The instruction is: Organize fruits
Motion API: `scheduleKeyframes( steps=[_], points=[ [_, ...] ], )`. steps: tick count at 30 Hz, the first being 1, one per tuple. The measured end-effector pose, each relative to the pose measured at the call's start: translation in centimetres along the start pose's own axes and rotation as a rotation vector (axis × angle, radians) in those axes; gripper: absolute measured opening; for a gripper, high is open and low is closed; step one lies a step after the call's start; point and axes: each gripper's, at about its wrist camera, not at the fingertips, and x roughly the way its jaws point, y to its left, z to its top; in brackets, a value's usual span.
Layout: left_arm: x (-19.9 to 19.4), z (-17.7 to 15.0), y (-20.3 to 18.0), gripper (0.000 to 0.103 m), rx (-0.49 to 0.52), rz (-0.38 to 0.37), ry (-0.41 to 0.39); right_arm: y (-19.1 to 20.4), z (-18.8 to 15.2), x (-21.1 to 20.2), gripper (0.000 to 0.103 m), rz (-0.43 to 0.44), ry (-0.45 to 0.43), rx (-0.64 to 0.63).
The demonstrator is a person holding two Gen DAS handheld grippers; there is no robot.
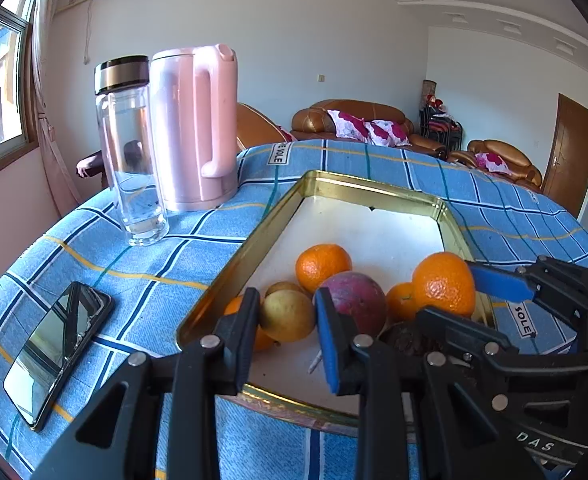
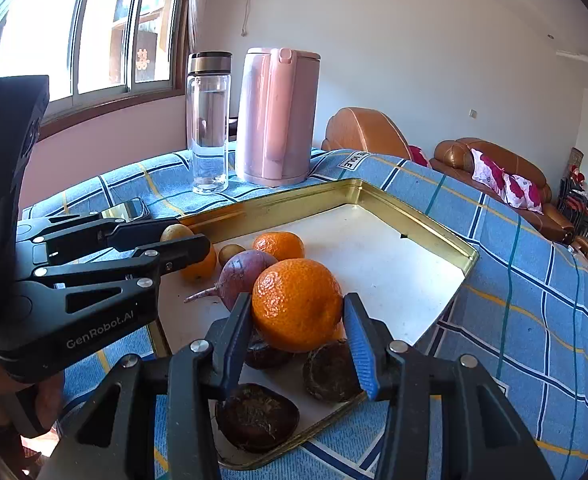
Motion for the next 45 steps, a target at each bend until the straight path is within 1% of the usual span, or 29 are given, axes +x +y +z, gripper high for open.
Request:
scheduleKeyframes(
  steps=[10,21,24,26,28,30,33,35,36,37,38,40,42,45],
  points=[
    [0.2,-0.4,-0.3,0.030,0.012,-0.010,0.020,-0.2,-0.2,0.1,0.048,0.012,0.006,0.014],
    [0.0,-0.5,-0.3,0.031,0.019,0.006,0.024,-0.2,-0.5,-0.3,0.048,0.018,0.003,0.014],
    [-0.3,-0.6,-0.6,0.032,0.030,0.000,0.022,-0.2,-0.4,-0.7,0.051,0.020,-0.003,0.014],
    [-0.8,-0.6,-0.6,0.042,0.030,0.005,0.010,-0.3,-0.4,-1.0,0.056,0.005,-0.009,0.009],
    [-1.6,-0.5,-0.6,0.067,0.025,0.021,-0.018,-0.5,-0.4,-1.6,0.059,-0.007,-0.021,0.013],
    [-2.4,-0.3,-0.5,0.075,0.019,0.034,-0.047,-1.0,-0.3,-2.3,0.062,-0.014,-0.039,0.027],
    [-3.3,0.2,-0.6,0.078,0.014,0.029,-0.072,-1.9,-0.2,-3.5,0.066,-0.042,-0.067,0.052],
    [-3.9,0.4,-0.8,0.090,0.009,0.033,-0.096,-2.5,-0.2,-4.3,0.068,-0.063,-0.084,0.069],
    [-4.4,0.4,-0.9,0.099,0.006,0.041,-0.117,-2.8,-0.2,-4.8,0.069,-0.078,-0.092,0.079],
    [-4.8,0.5,-1.0,0.103,0.004,0.049,-0.139,-3.1,-0.2,-5.2,0.071,-0.091,-0.099,0.088],
    [-5.3,0.5,-1.1,0.103,0.003,0.048,-0.156,-3.3,-0.2,-5.6,0.072,-0.105,-0.108,0.099],
    [-5.7,0.9,-1.3,0.103,0.009,0.042,-0.163,-3.7,-0.2,-6.5,0.076,-0.136,-0.124,0.118],
    [-6.1,1.1,-1.6,0.103,0.016,0.057,-0.172,-4.0,-0.1,-7.2,0.078,-0.156,-0.137,0.133],
    [-6.6,1.3,-1.8,0.103,0.019,0.064,-0.177,-4.0,0.0,-8.2,0.079,-0.166,-0.158,0.138]
  ],
)
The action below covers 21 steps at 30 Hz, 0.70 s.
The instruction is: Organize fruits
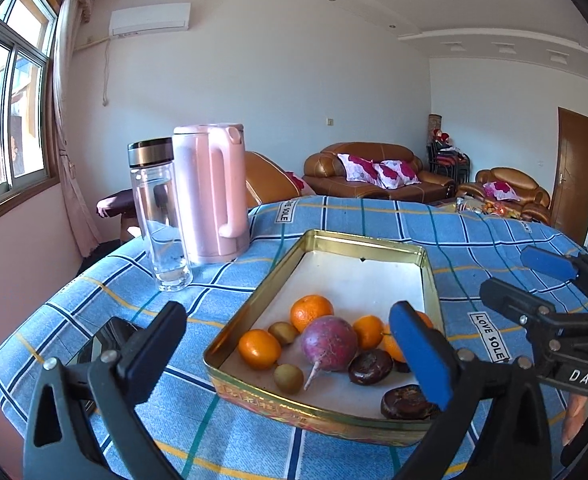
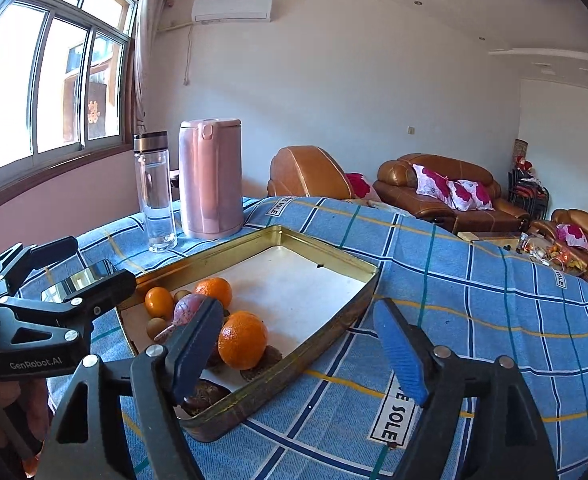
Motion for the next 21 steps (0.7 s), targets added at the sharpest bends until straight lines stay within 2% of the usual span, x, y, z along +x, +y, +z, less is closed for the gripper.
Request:
scheduleKeyframes(
  steps=[11,21],
  points=[
    [-0.9,0.2,-1.0,0.103,0.016,-0.010,-0.008,-0.2,0.4,-2.4,0.080,-0.010,-0.048,-0.002],
    [-1.0,0.2,-1.0,0.103,0.014,-0.007,-0.008,0.0,0.3,-2.4,0.080,-0.006,-0.048,-0.002]
  ],
)
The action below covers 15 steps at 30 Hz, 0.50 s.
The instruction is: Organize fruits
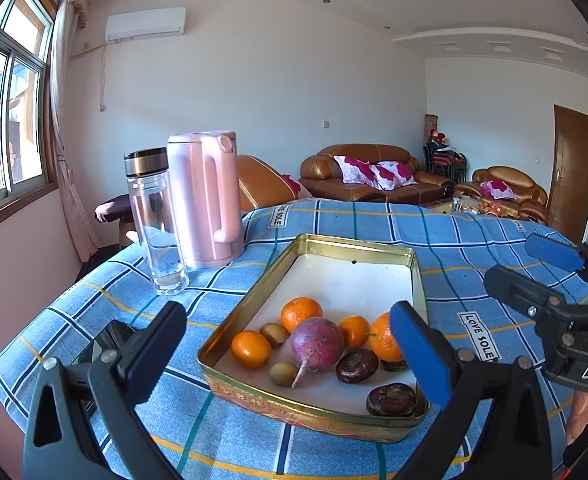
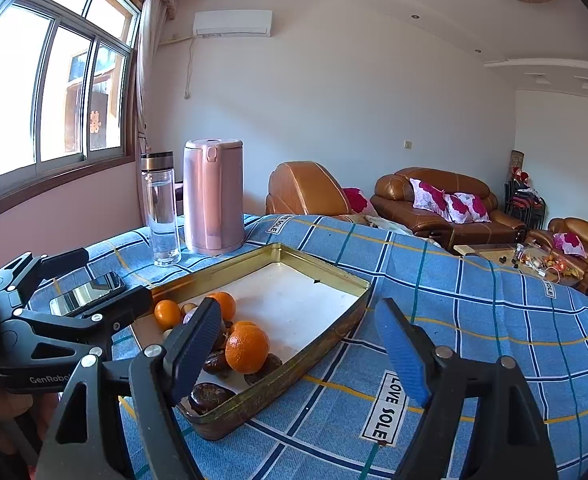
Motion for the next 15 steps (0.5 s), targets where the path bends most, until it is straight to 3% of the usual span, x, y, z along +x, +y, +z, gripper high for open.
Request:
scheduleKeyframes(
  steps=[15],
  points=[
    [-0.06,-0.06,-0.03,0.103,0.000,0.001,0.000,-0.27,-0.12,-0.06,0.080,0.003,-0.003,0.008]
  ],
)
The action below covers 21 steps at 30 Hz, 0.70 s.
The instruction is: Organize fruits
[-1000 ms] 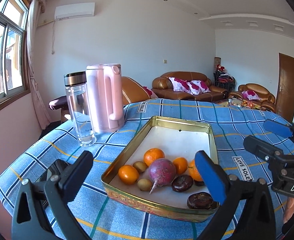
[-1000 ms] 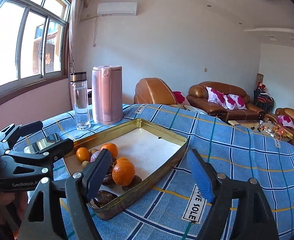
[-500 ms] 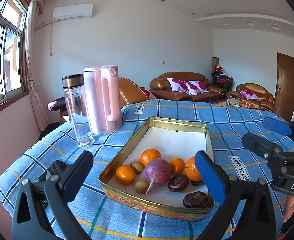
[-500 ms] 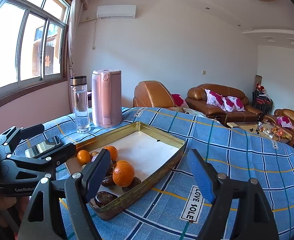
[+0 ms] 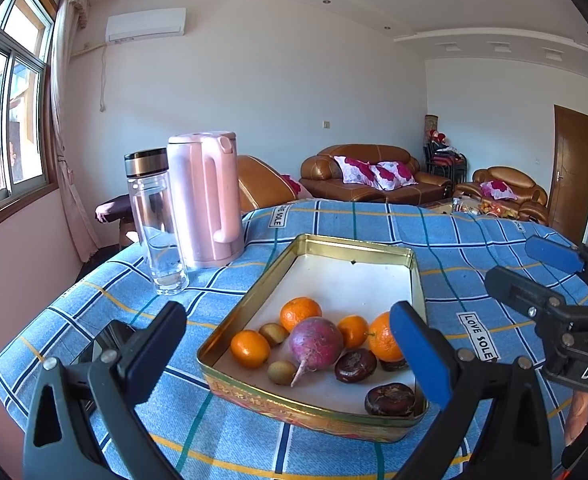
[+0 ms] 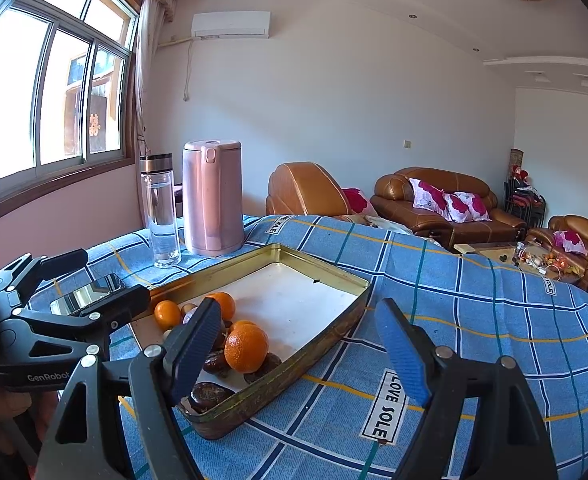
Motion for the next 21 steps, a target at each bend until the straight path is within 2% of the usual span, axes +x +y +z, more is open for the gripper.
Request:
scheduleKeyframes(
  steps=[21],
  points=[
    [0.02,0.07,-0.15,0.103,0.002,0.004,0.014,-0.04,-0.08,-0.04,0.081,0.002,-0.002,0.000]
  ],
)
